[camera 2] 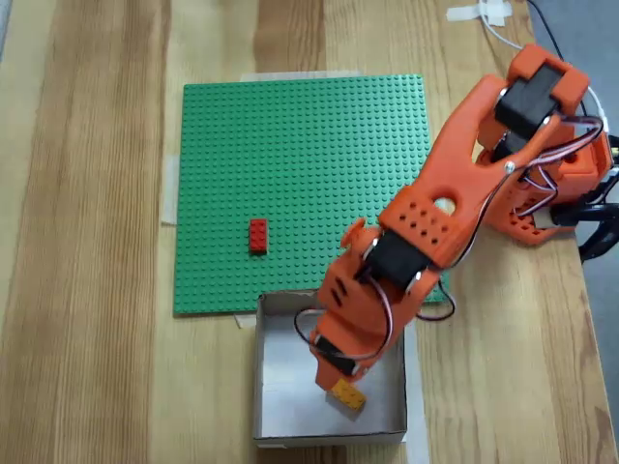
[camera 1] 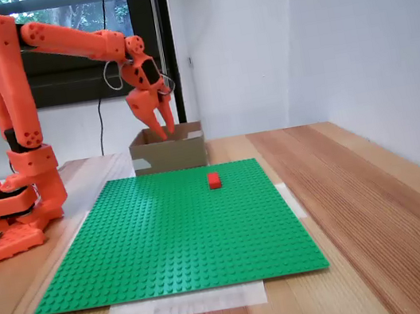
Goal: Pick the yellow lego block and put it in the box.
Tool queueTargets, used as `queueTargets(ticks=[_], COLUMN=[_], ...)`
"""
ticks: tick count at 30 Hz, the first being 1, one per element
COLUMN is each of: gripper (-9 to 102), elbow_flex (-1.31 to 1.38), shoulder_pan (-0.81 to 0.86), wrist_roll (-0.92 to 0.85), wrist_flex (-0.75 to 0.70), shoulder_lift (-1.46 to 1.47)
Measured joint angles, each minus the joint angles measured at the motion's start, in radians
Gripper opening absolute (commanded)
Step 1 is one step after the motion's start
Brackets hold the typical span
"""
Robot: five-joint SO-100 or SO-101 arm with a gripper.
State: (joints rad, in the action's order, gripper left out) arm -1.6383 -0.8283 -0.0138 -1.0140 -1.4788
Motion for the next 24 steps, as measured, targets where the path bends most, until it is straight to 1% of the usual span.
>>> queueTargets(ticks=[2,7,13,14,16,24], gripper=[6,-1,-1,-1,-1,-1], elbow_flex=[-0.043,-0.176,-0.342,-0.382,-0.405,-0.675], shoulder_pan=[0.014,0.038,0.115,0.161,0.175,0.443], wrist_roll=[0.000,-0.023,-0.046,-0.048,-0.040,-0.040], wrist_flex=[0.028,0.092,0.149,0.152,0.164,0.262], shoulder_lift=[-0.071,-0.265,-0.509,-0.592,-0.630,-0.989])
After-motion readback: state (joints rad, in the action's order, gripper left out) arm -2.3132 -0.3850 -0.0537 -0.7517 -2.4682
